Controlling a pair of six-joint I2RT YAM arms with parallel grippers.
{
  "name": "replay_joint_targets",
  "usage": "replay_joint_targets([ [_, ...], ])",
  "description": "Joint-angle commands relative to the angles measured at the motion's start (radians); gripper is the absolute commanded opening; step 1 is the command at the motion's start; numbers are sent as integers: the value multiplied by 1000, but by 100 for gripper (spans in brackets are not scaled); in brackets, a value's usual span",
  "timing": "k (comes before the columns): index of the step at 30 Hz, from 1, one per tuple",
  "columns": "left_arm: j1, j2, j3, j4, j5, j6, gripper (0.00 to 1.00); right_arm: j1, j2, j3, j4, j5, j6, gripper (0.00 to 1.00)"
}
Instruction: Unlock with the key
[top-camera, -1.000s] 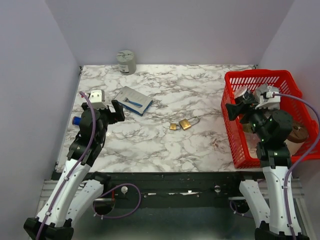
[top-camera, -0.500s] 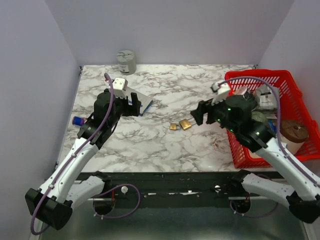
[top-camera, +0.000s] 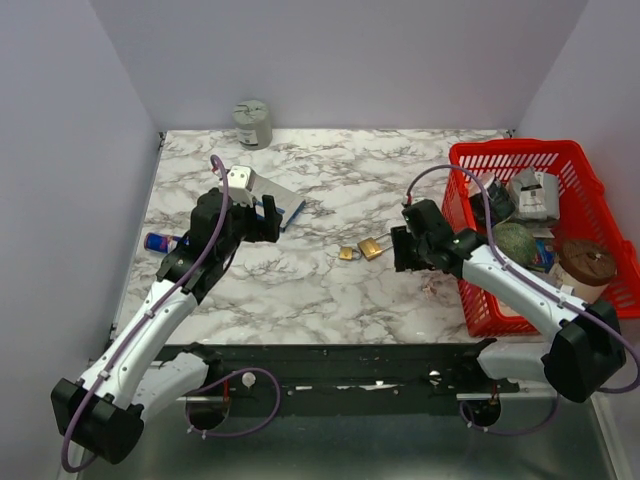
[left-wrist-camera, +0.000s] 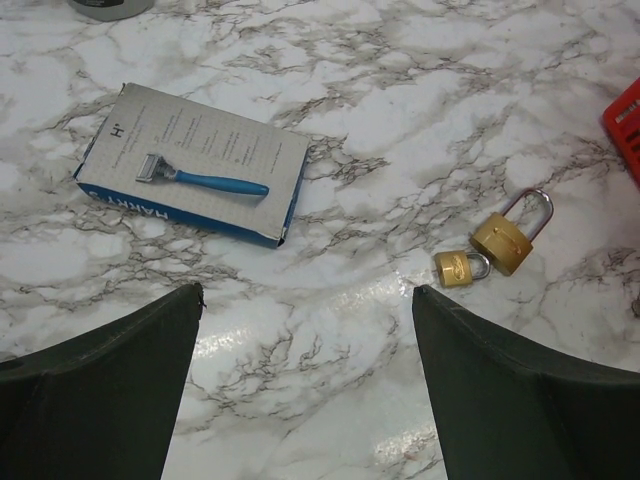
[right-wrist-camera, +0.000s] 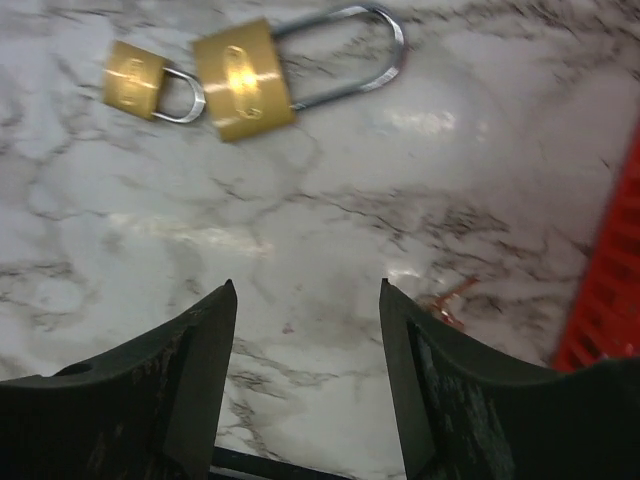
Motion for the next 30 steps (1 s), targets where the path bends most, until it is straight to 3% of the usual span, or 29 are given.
replay_joint_targets([
  [1,-1,-21,-11,6,27,-13,94,-25,28,-32,-154,96,63,65],
  [11,-1,-31,-20,12,44,-22,94,-46,191,-57,-145,68,147,64],
  [22,-1,-35,-28,17,46,-23,95,-102,205,-107,-136,145,227,64],
  [24,0,-35,-29,17,46,-23,95,-114,214,-109,-108,138,220,60],
  [25,-1,-35,-29,15,46,-23,95,-120,220,-109,-99,139,220,52],
  [27,-1,-40,-29,14,41,-20,95,-131,238,-103,-87,133,214,46],
  [30,-1,-40,-29,14,37,-20,95,-132,251,-103,-76,124,209,43],
])
